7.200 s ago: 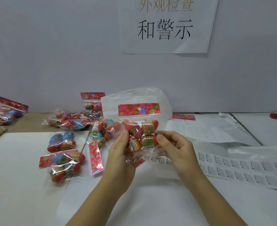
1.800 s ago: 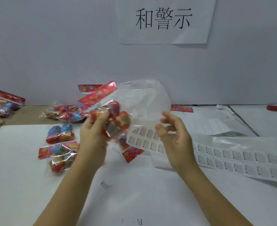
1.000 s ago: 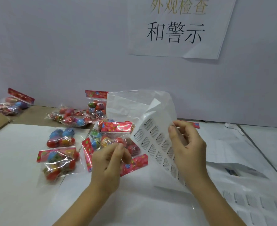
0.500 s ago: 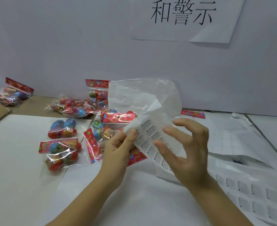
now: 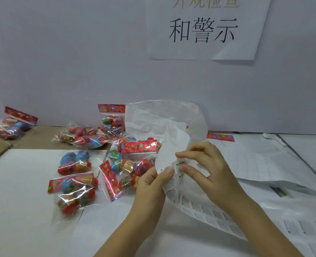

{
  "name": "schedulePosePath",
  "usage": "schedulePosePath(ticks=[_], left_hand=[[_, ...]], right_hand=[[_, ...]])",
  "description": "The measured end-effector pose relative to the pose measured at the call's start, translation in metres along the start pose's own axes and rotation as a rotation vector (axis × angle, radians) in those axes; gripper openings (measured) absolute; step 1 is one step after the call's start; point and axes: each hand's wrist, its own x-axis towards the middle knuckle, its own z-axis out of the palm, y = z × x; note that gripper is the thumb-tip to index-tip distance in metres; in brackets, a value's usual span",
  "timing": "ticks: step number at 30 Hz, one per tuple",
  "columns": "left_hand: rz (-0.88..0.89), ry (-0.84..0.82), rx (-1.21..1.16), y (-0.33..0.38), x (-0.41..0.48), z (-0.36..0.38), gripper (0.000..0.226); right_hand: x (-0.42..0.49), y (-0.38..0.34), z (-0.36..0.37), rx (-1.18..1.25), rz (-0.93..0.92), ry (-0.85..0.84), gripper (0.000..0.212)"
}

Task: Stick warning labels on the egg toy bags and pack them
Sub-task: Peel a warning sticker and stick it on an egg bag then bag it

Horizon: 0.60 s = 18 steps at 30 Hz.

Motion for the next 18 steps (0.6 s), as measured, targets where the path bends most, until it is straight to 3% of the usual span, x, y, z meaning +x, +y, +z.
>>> schedulePosePath(ticks=[9, 18], left_hand=[[0.024, 0.011, 0.075, -0.003, -0.001, 0.002, 0.026], [0.023, 0.038, 0.136, 0.0, -0.002, 0.003, 0.03]], right_hand=[[-0.01, 0.007, 0.003, -0.149, -0.11, 0.054, 0.026], [-0.016, 0.008, 0.014, -0.107, -0.199, 0.171, 0.015]])
